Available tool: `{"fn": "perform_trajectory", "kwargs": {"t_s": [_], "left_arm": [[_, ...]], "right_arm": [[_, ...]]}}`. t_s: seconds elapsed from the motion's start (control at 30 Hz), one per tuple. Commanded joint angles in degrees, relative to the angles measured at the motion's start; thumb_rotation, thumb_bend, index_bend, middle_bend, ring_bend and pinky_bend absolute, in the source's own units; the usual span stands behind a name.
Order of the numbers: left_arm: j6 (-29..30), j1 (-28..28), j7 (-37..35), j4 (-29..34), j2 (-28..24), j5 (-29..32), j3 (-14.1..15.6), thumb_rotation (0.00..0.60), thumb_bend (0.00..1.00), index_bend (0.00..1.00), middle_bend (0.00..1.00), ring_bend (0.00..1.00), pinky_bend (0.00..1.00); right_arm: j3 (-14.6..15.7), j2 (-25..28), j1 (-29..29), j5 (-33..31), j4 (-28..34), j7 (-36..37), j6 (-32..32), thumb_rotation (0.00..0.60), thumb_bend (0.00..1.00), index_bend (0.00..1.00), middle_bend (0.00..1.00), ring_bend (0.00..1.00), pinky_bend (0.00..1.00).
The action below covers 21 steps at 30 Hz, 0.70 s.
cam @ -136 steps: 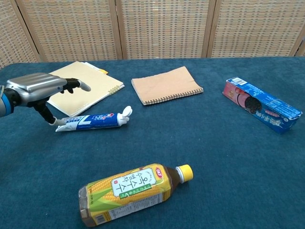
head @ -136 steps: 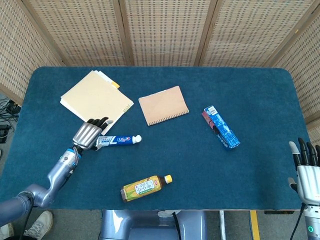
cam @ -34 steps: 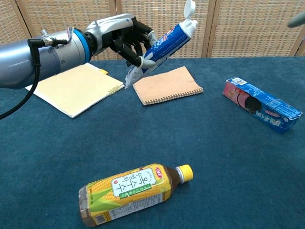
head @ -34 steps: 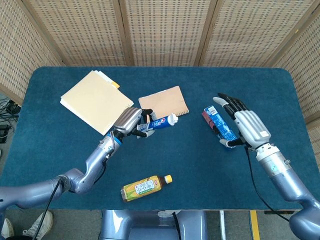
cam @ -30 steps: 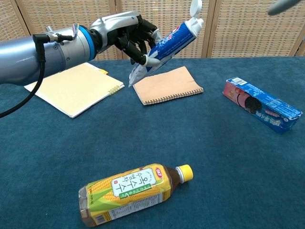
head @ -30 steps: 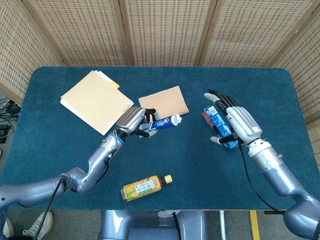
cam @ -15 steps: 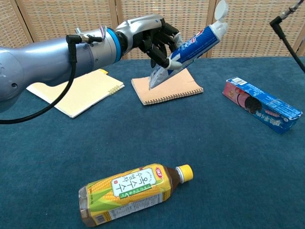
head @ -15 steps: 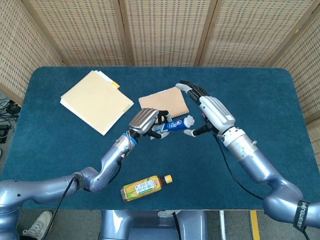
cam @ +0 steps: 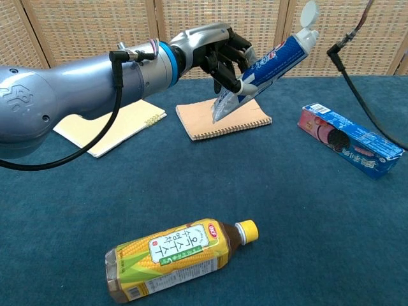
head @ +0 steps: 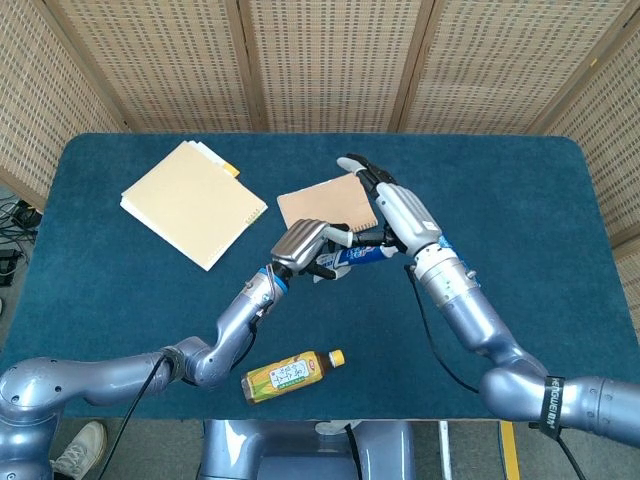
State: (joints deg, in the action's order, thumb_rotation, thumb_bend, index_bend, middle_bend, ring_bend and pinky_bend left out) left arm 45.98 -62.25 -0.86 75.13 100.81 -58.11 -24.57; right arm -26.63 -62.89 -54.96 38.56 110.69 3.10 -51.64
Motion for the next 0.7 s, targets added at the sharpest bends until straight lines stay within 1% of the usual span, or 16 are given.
{"fn": "perform_trajectory", "kwargs": {"t_s": [0.03,0.33,0.43,0.7], "left_arm": [[-0.1,-0.3,-0.2,-0.3,0.2,0.2,-0.1,0.6,0.62,0.72,0.54,0.54,0.61],[-0.1,-1.2,-0.9,-1.1,1.2,1.0,-0.6,0.6,0.62,0.73,0.55,0.55,0.61],[0.3,-1.1,-1.4,-1.1,1.3,0.1,-0.2,0.6,0.62,0.73,0.55,0.55,0.61],[0.8,-0.8,-3.7,-1.3,1.8,-0.6,-0.3,0.6,0.62,0.73,0.55,0.55,0.61]], "right_arm": [[0.5,-1.9,-1.4,-2.4,-0.5,-0.7,-0.3,0.109,0.0,0.04,0.0,0.0,0.0],[1.4,-5.1,-3.6,-5.9,-3.1,-2.0,0.3,0.104,0.0,0.02,0.0,0.0,0.0],[1.7,-5.8,-3.7,-6.0,-3.8,-2.0,0.4,0.097,0.0,0.02,0.0,0.0,0.0],[1.9,-6.7,-3.0,-5.4,-5.0,-1.1,0.3,0.1,0.0,0.02,0.0,0.0,0.0]]}}
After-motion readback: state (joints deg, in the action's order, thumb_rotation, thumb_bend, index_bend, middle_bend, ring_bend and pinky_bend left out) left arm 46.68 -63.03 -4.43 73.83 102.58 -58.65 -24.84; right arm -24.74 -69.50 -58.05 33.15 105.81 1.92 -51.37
